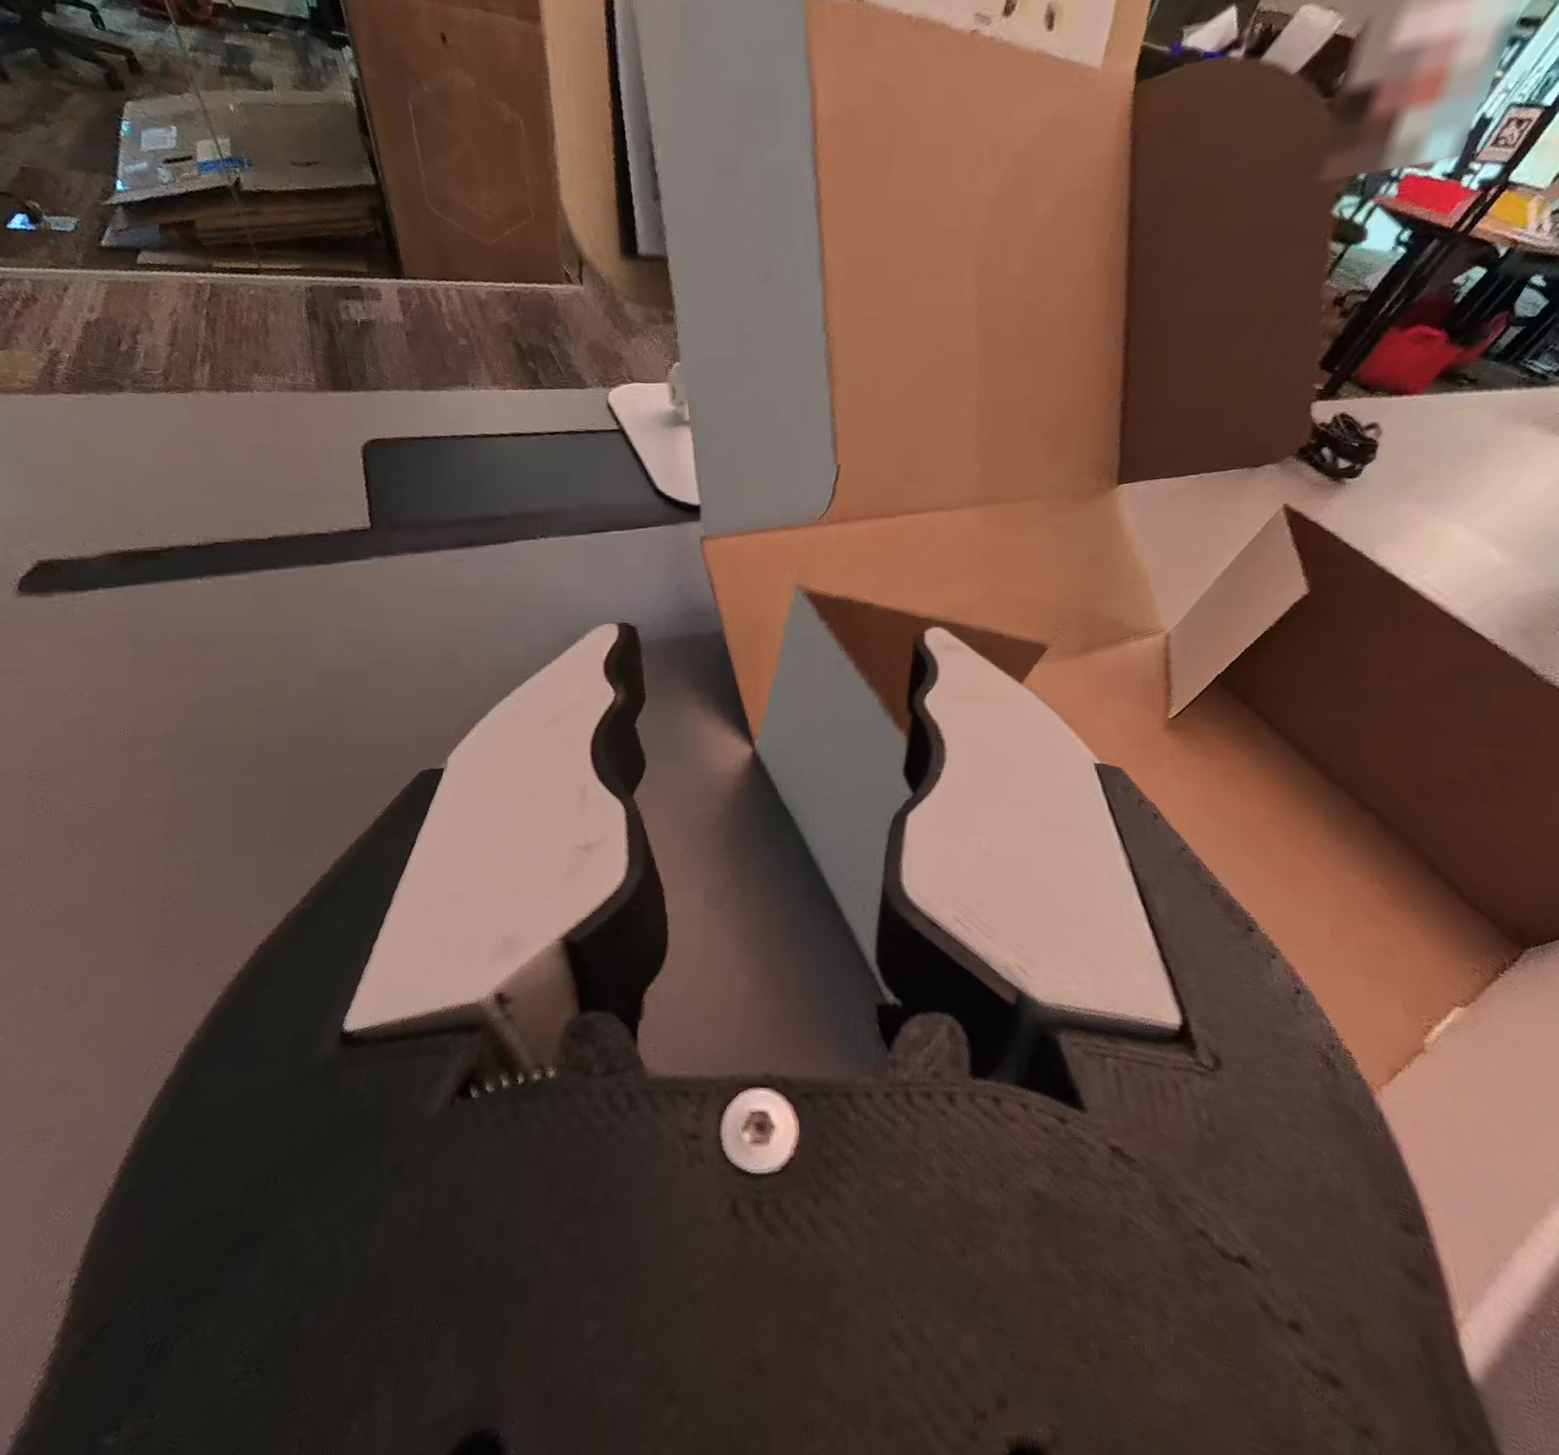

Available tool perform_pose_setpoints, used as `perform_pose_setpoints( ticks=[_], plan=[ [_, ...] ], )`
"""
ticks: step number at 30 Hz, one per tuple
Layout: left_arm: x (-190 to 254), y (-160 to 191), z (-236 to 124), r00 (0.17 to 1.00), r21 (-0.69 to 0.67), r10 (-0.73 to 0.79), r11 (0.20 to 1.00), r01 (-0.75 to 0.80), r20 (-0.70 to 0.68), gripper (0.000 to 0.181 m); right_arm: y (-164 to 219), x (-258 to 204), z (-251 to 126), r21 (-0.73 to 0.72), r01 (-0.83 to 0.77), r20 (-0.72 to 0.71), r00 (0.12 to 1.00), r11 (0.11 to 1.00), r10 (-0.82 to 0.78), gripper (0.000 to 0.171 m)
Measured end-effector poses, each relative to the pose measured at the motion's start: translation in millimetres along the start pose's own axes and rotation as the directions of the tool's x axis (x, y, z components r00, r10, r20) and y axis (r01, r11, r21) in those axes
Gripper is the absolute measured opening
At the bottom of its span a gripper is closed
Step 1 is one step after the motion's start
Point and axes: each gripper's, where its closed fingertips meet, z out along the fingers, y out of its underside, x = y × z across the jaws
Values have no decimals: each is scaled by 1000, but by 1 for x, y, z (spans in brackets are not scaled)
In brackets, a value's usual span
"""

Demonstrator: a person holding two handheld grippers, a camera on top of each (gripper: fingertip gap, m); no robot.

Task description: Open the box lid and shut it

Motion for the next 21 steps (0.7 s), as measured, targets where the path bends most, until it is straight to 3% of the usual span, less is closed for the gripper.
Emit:
perform_pose_setpoints(
  ticks=[5,10,17,21],
  plan=[
    [26,-56,17,995,-50,78,995,-81,-56,66,-54,7,53,-2,-89,89,992,996,88,62],
    [30,-107,53,990,-33,138,990,-139,-11,67,-61,10,107,-75,-177,138,973,981,186,65],
    [14,-99,116,992,-174,119,978,-112,31,68,-19,12,158,-213,-156,136,973,964,187,65],
    [10,-87,131,995,-154,75,986,-63,71,62,-6,13,181,-265,-112,124,981,958,149,65]
  ],
)
